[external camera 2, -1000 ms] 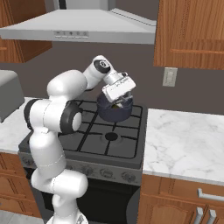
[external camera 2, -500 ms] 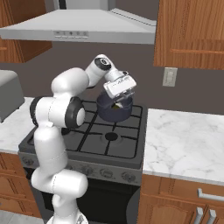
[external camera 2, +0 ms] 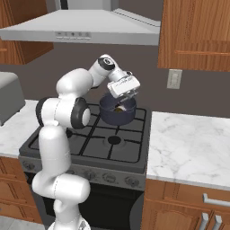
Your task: Put the garlic and avocado in the pot. Retrieve the spatula and lightly stir the vegetables in the pot.
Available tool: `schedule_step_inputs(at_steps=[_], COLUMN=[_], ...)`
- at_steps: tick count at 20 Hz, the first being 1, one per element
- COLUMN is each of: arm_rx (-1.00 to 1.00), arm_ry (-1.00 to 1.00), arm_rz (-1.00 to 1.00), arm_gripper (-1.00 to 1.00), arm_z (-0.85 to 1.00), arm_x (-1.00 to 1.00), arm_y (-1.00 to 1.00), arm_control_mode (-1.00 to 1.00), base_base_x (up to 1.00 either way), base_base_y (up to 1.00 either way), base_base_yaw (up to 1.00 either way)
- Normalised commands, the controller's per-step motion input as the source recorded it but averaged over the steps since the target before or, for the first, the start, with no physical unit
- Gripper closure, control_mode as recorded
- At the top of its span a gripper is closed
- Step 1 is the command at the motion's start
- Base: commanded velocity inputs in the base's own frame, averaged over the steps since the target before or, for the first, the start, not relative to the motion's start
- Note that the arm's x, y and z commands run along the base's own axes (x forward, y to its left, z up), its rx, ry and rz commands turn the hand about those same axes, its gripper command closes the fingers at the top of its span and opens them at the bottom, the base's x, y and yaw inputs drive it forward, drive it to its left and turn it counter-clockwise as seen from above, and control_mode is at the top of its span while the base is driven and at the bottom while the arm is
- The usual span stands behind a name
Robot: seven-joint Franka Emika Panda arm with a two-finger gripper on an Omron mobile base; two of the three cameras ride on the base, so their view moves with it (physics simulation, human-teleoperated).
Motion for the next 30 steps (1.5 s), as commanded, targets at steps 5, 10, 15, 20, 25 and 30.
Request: schedule_step_inputs(at_steps=[5, 10, 15, 20, 25, 30], arm_rx=[-0.01, -0.03, -0.03, -0.03, 0.0, 0.0], arm_ry=[0.0, 0.0, 0.01, 0.01, 0.0, 0.0], arm_rz=[0.0, 0.0, 0.0, 0.0, 0.0, -0.01], arm_gripper=[1.0, 1.0, 1.0, 1.0, 1.0, 1.0], arm_z=[-0.04, -0.11, -0.06, -0.02, 0.0, 0.0], arm_x=[0.0, 0.1, 0.06, 0.0, 0.12, 0.2], arm_y=[0.0, 0.0, 0.0, 0.0, 0.0, 0.0], arm_control_mode=[-1.0, -1.0, -1.0, -1.0, -1.0, -1.0], base_base_x=[0.0, 0.0, 0.0, 0.0, 0.0, 0.0], base_base_y=[0.0, 0.0, 0.0, 0.0, 0.0, 0.0], base_base_yaw=[0.0, 0.0, 0.0, 0.0, 0.0, 0.0])
